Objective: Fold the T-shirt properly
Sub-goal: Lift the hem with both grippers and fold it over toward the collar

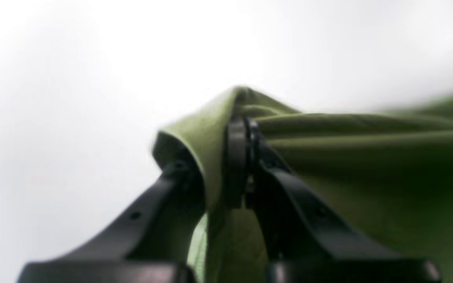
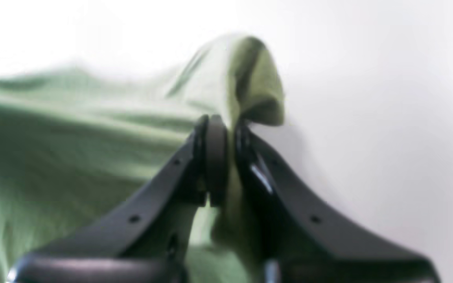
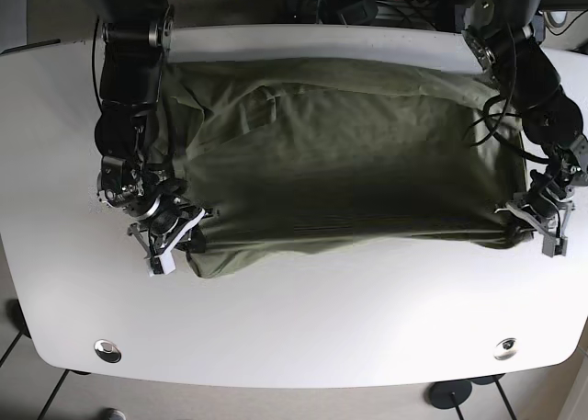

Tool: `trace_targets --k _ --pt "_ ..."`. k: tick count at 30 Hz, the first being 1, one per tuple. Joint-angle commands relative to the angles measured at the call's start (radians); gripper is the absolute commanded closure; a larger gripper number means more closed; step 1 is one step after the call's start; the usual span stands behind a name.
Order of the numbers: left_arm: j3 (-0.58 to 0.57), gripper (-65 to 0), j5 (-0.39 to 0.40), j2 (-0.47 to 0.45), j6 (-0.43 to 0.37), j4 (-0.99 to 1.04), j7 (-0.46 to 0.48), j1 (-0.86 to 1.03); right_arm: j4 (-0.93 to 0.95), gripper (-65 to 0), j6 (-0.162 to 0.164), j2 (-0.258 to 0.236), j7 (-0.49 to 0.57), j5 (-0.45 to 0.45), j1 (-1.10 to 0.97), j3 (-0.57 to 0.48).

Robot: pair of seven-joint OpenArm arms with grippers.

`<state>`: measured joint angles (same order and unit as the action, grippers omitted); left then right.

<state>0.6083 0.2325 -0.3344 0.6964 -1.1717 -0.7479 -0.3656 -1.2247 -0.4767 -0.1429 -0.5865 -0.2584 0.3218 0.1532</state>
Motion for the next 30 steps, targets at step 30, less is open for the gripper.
trace_targets --k 30 --pt "-0.147 0.0 0.020 -0.081 0.002 0.052 0.067 -0.310 -0.155 -1.9 -0.015 -0.116 -0.178 -0.012 0.201 0.055"
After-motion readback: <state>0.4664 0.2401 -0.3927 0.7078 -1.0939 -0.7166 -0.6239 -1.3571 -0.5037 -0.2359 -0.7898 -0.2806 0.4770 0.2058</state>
